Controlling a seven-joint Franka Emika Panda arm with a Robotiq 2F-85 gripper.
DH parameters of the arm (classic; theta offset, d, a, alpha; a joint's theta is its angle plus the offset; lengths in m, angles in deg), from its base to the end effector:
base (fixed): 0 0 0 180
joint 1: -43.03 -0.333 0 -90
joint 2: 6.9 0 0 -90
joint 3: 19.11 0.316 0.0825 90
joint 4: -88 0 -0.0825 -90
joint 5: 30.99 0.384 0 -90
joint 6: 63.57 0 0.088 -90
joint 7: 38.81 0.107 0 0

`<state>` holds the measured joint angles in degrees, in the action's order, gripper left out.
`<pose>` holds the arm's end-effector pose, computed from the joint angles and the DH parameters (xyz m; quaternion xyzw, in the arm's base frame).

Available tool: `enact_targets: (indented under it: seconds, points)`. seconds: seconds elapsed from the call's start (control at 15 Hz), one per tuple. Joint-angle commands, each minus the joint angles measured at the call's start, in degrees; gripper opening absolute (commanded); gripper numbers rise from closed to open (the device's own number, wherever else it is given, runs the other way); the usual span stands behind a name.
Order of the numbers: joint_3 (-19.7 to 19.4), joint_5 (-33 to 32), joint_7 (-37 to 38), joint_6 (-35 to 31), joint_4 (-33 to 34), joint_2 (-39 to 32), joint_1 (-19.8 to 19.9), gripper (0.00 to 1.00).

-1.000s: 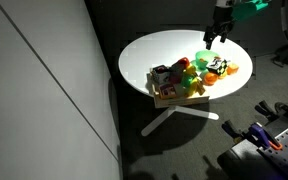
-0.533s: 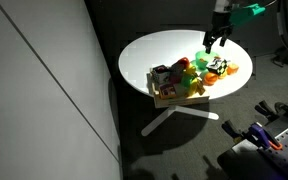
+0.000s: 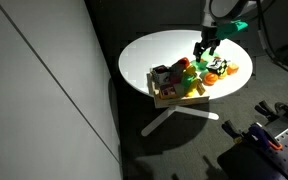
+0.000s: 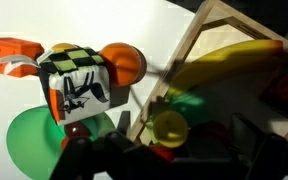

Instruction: Put the toy lemon in the bowl

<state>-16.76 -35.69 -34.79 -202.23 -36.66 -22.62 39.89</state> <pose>0.5557 0.0530 0.2622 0.9987 0.0433 -0.0129 0.0222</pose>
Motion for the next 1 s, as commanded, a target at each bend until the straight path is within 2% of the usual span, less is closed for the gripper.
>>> enact_targets:
  seconds: [0.0,0.4,0.93]
  points:
    - [-0.34,-0.42,2.42,-3.97,2.81,-3.94,-1.43,1.00]
    - [-2.92,-3.02,6.57,-11.75,4.74,-8.93,-4.61,1.00]
    - [-6.14,-4.82,8.14,-13.90,8.03,-14.68,-7.73,1.00]
